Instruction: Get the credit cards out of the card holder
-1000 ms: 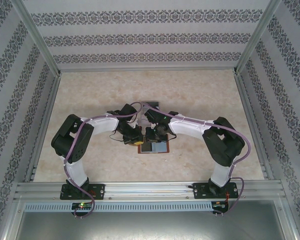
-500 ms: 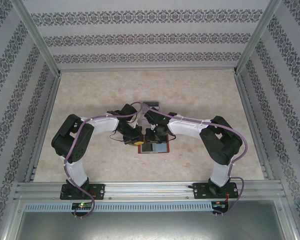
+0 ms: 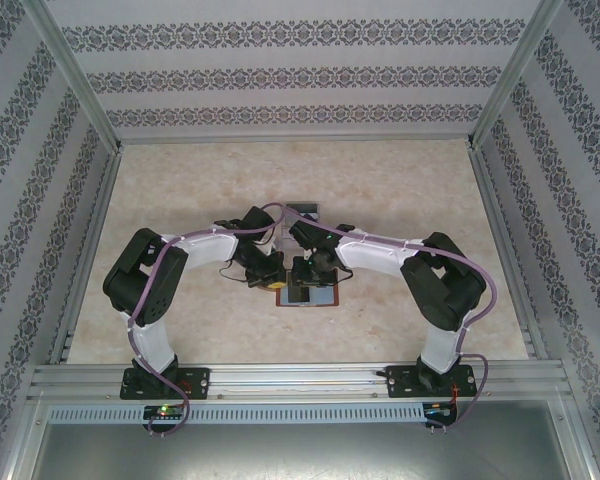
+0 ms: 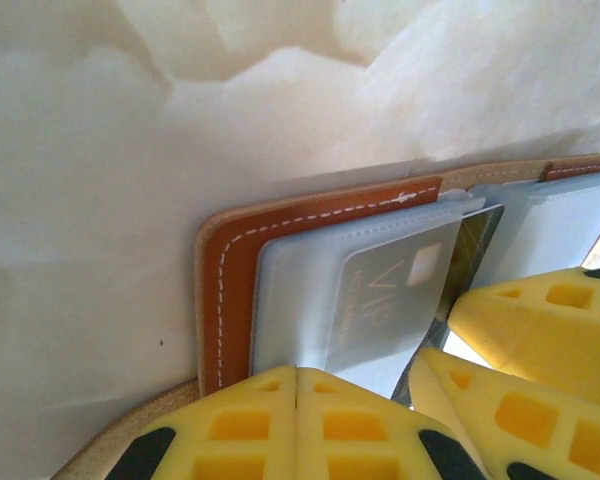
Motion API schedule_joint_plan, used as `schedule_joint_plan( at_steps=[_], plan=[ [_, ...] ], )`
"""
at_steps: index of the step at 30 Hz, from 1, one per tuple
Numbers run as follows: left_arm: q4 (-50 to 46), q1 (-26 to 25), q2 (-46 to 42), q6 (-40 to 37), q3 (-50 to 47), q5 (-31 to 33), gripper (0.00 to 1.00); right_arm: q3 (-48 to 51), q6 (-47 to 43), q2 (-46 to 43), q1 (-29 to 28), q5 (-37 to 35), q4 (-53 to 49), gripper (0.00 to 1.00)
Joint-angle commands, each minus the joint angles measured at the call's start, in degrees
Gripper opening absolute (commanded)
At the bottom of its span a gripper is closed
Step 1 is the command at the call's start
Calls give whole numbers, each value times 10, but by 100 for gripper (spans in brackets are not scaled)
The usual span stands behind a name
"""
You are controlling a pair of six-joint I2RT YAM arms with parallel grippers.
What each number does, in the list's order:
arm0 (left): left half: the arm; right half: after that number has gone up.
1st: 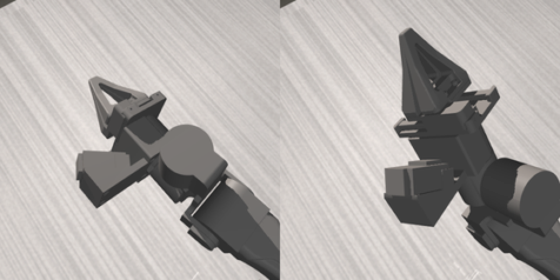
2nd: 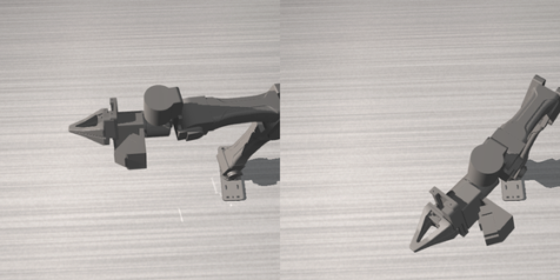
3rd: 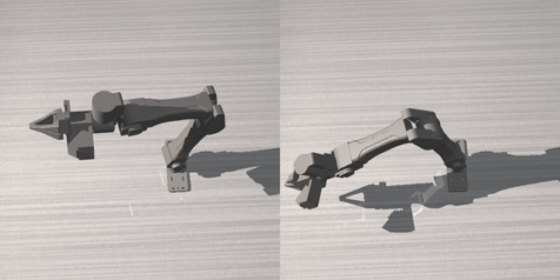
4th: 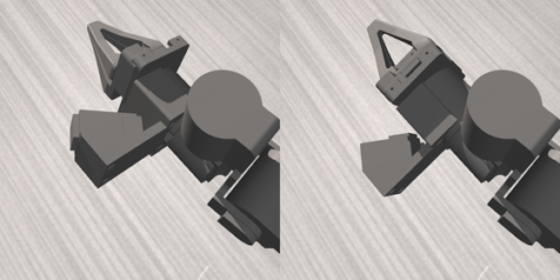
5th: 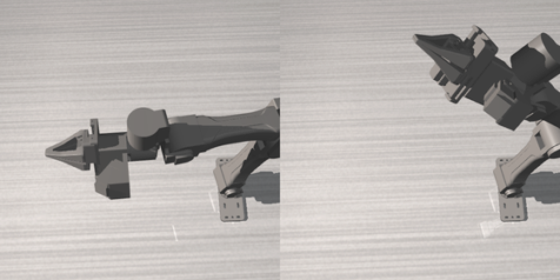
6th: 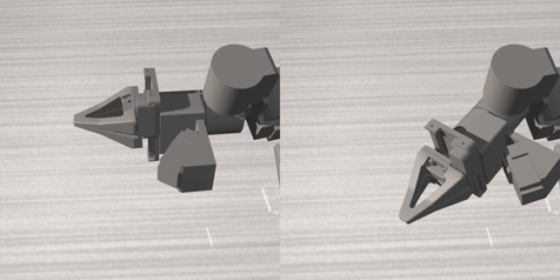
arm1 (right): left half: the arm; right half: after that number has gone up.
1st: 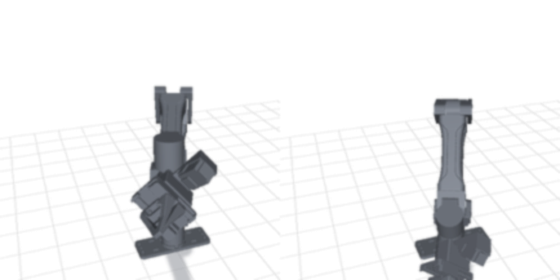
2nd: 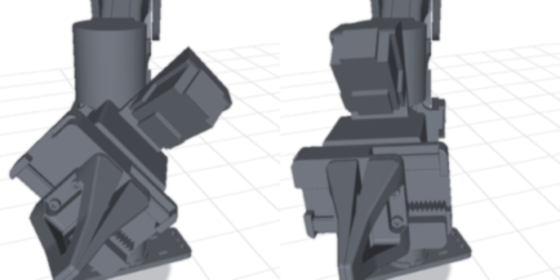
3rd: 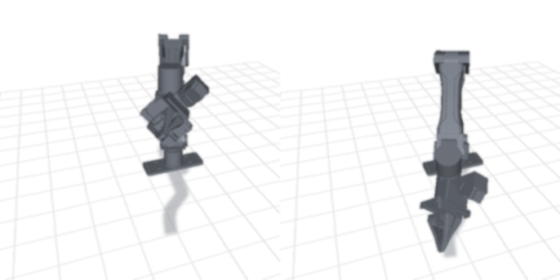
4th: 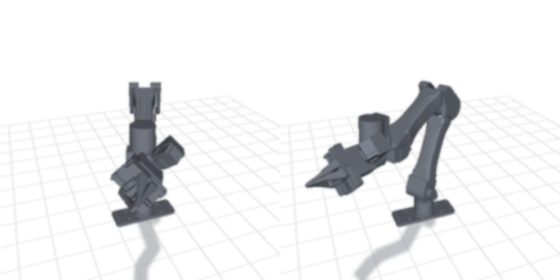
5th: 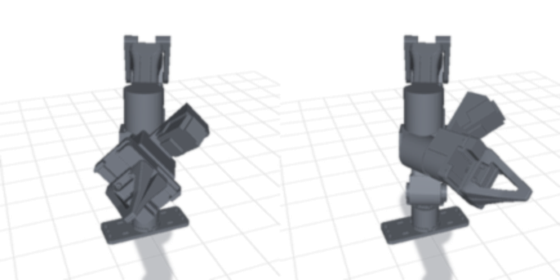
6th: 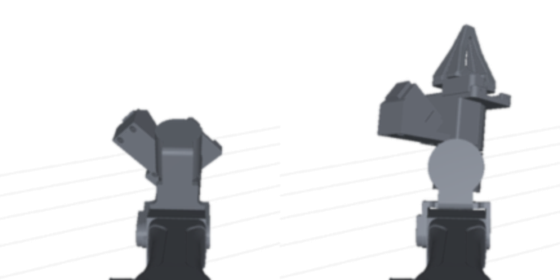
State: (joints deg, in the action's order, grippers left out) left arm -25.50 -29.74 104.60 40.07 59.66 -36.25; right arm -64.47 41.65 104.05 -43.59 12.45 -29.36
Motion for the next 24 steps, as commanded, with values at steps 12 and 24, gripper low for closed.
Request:
schedule_joint_plan(
  at_steps=[12, 24],
  plan=[
    [-53, -25, 15, -24, 46, 11, 0, 30, -1, -25, 23, 23, 11, 31],
    [-66, -27, 49, -33, 42, 30, 0, 49, 5, -14, 27, 53, 48, 27]
  ],
)
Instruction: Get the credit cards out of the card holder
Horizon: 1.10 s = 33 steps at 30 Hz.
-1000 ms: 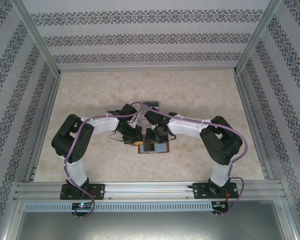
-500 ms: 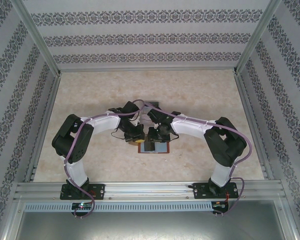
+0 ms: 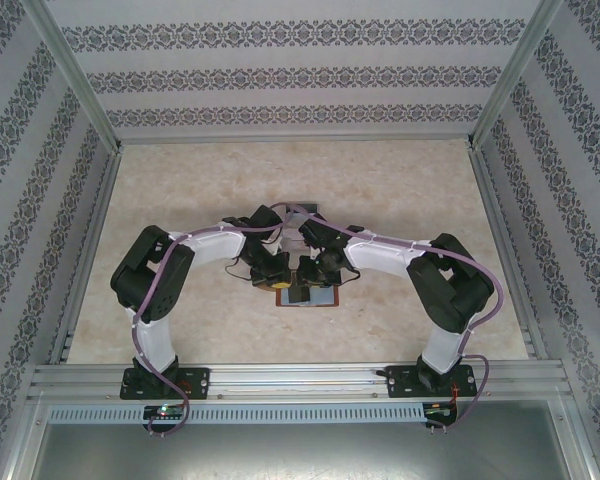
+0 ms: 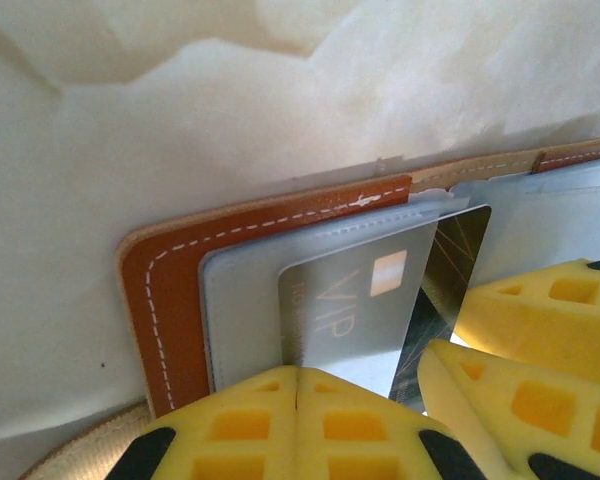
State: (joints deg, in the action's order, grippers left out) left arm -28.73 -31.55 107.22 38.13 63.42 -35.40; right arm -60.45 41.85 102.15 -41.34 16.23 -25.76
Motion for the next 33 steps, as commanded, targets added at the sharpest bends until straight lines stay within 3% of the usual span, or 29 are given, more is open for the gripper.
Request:
schedule_joint_plan(
  at_steps=[1, 5, 21, 28, 33],
  plan=[
    [-36, -9, 25, -14, 4, 24, 0, 10, 3, 6, 4, 14, 12, 27],
    [-50, -11, 30, -21, 8, 36, 0, 15, 4, 9, 7, 23, 19, 27],
    [-54, -14, 43, -22, 13, 37, 0, 122, 85, -47, 45, 174, 247, 17],
    [-58, -14, 37, -23, 15, 40, 0, 125, 68, -54, 49, 138, 211, 10],
    [-62, -14, 34, -23, 14, 43, 0, 105, 26, -66, 49, 70, 113, 8]
  ],
)
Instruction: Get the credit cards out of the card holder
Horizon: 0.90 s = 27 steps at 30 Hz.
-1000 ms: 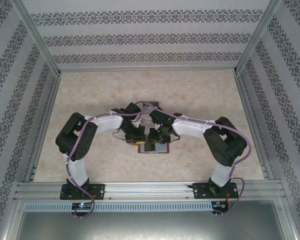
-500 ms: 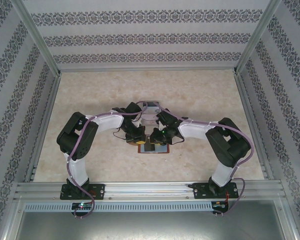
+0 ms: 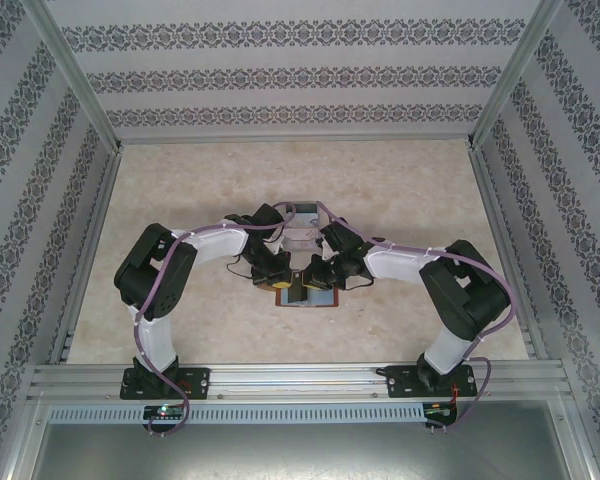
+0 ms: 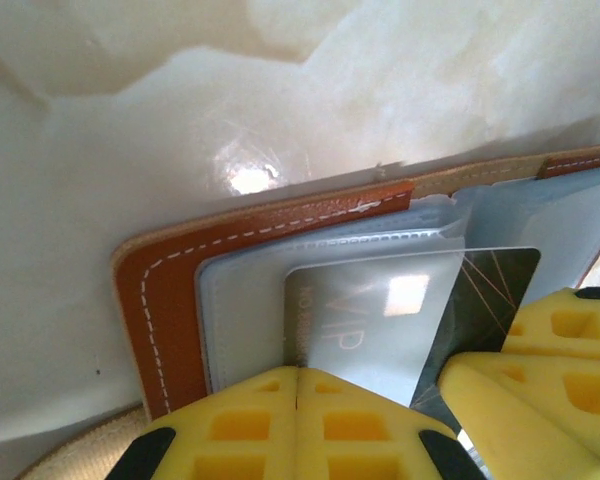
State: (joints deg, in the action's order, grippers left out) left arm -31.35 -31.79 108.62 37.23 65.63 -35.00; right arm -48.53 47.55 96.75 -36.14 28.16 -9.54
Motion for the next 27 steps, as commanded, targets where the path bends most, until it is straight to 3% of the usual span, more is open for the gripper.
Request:
schedule_joint_plan(
  at_steps=[1, 13, 27],
  plan=[
    [-36, -12, 19, -14, -8, 40, 0, -19, -40, -15, -3, -61, -69, 8],
    [-38, -12, 15, -13, -8, 42, 0, -55, -89, -35, -6, -148, -192, 8],
    [-35, -12, 14, -13, -8, 40, 0, -70, -87, -45, -18, -173, -221, 8]
  ],
)
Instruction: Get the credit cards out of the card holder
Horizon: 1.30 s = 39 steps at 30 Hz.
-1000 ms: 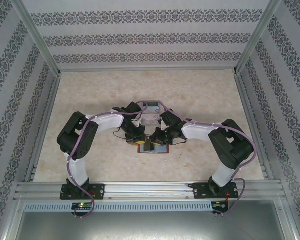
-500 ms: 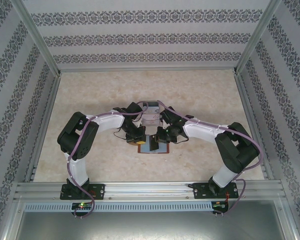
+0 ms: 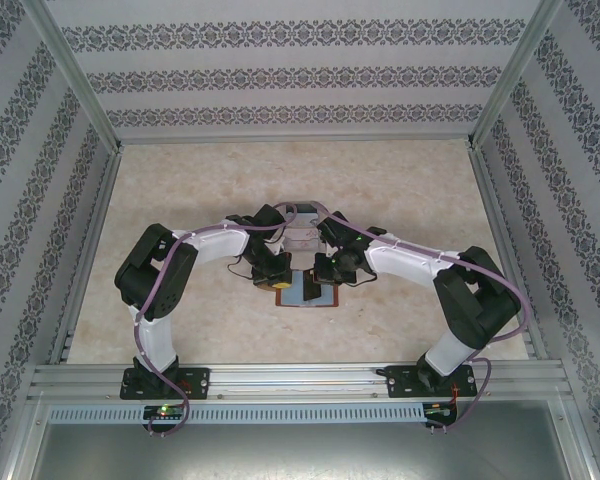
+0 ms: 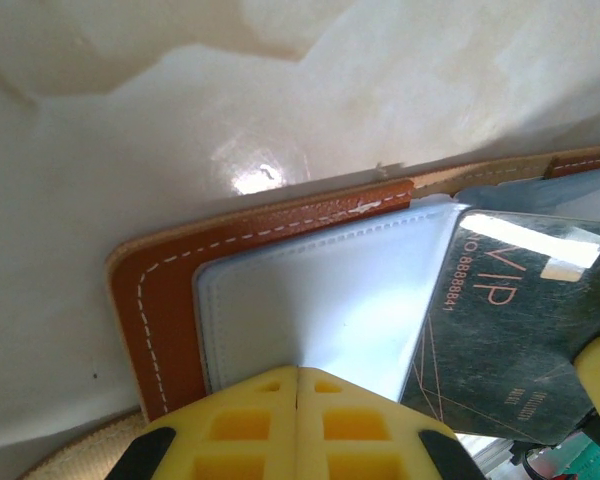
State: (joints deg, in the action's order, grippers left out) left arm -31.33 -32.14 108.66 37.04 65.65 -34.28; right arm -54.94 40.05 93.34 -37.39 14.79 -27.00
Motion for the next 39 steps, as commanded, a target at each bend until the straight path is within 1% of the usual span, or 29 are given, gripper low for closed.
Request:
schedule_joint_plan(
  at_steps=[1, 9, 17, 19, 23, 27, 31, 39],
  plan=[
    [-36, -8, 14, -11, -9, 33, 0, -6, -11, -13, -6, -38, -49, 8],
    [-34, -8, 14, -11, -9, 32, 0, -11, -11, -18, -8, -31, -56, 7],
    [-30, -8, 14, -11, -11, 30, 0, -20, 0, 7, -23, 16, -23, 8],
    [-29, -9, 14, -10, -12, 30, 0, -24, 5, 10, -26, 18, -23, 10],
    [-26, -8, 15, -10, -14, 28, 0, -27, 12, 6, -28, 16, -31, 17],
    [-25, -8, 17, -10, -13, 26, 0, -25, 21, -3, -27, 20, -40, 18],
    [-25, -8, 21, -11, -10, 25, 0, -20, 25, -14, -28, 23, -45, 18],
    [-29, -8, 22, -15, -3, 24, 0, -19, 25, -20, -28, 23, -51, 12]
  ],
)
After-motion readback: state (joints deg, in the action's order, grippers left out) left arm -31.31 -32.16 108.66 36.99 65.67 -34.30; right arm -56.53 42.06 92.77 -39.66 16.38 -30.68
